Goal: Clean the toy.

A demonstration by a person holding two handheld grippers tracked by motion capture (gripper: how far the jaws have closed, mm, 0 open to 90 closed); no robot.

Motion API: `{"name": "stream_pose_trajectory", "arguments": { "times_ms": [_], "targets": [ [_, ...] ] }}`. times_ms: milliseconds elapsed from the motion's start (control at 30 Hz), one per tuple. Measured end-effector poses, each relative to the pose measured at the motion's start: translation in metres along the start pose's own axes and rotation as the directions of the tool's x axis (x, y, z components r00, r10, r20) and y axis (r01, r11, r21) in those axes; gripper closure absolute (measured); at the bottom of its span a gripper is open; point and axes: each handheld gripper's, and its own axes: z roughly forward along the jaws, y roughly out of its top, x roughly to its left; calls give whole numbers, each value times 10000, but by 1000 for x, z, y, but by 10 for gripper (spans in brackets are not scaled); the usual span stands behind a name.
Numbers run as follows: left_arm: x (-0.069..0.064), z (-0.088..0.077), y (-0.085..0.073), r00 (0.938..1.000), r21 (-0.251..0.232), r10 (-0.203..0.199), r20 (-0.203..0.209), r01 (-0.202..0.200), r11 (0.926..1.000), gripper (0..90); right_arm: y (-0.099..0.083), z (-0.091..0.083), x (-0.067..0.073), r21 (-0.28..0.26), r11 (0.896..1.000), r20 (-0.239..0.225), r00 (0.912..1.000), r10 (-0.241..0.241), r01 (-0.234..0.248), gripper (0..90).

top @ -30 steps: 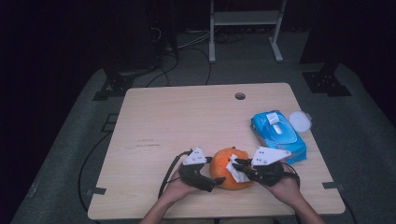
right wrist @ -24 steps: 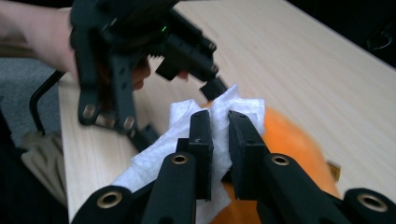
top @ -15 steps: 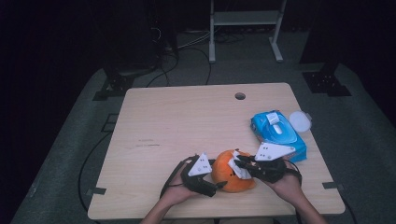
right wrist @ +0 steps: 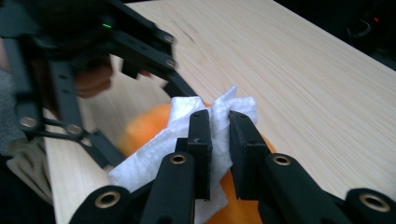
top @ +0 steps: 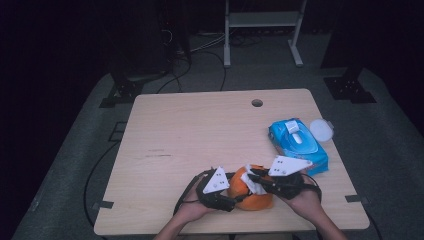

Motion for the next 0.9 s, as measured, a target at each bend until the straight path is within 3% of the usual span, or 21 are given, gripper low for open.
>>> {"name": "stream_pose_trajectory", "arguments": {
  "times_ms": [67, 133, 167, 200, 267, 367, 533, 567, 633, 667, 733, 800, 833, 900],
  "targets": [
    [-5, 2, 3, 9988, 149, 465, -146, -463, 9988, 299, -2, -3, -1, 128, 9999, 47, 9999, 106, -106, 790],
    [-12, 4, 6, 9927, 363, 1175, -259, -1165, 9925, 292, 1, -2, 10, 89, 9998, -40, 9998, -186, 186, 790],
    [-12, 4, 6, 9927, 363, 1175, -259, -1165, 9925, 292, 4, 0, 16, 60, 9995, -136, 9995, -299, 300, 791],
    [-17, 4, 7, 9881, 383, 1502, -322, -1490, 9881, 292, 8, 2, 22, -34, 9989, -278, 9985, -465, 465, 791],
    [-17, 3, 7, 9874, 438, 1535, -382, -1518, 9874, 294, 12, 6, 27, 39, 9973, -258, 9970, -727, 728, 790],
    [-14, 1, 3, 9925, 350, 1176, -325, -1165, 9926, 299, 9, 7, 18, 53, 9987, -169, 9986, -500, 501, 788],
    [-10, 1, 2, 9944, 325, 1051, -139, -1046, 9940, 296, -7, -7, -11, 150, 9992, 504, 9981, 354, -362, 788],
    [-10, 1, 2, 9944, 325, 1051, -139, -1046, 9940, 286, -7, -7, -11, 150, 9992, 504, 9981, 354, -362, 788],
    [-7, 2, 5, 9981, 236, 607, 122, -610, 9979, 254, -11, -9, -15, 54, 9974, 323, 9970, 710, -712, 791],
    [-3, 2, 6, 9992, 168, -161, 363, 155, 9997, 180, -10, -6, -9, 1, 9988, 241, 9985, 485, -486, 792],
    [1, 2, 6, 9961, -28, -689, 555, 692, 9976, 156, -6, -3, -2, -171, 9994, -18, 9996, 298, -298, 791],
    [1, 2, 6, 9953, -15, -778, 571, 780, 9970, 159, -3, 0, 4, -232, 9997, -234, 9997, 85, -90, 790],
    [0, 1, 5, 9972, 93, -596, 459, 593, 9982, 183, -2, 2, 6, -179, 9998, -221, 9998, -7, 3, 790],
    [1, 1, 4, 9973, 152, -609, 410, 604, 9981, 242, -2, 2, 5, -115, 9999, -201, 9997, -120, 118, 790]
  ]
}}
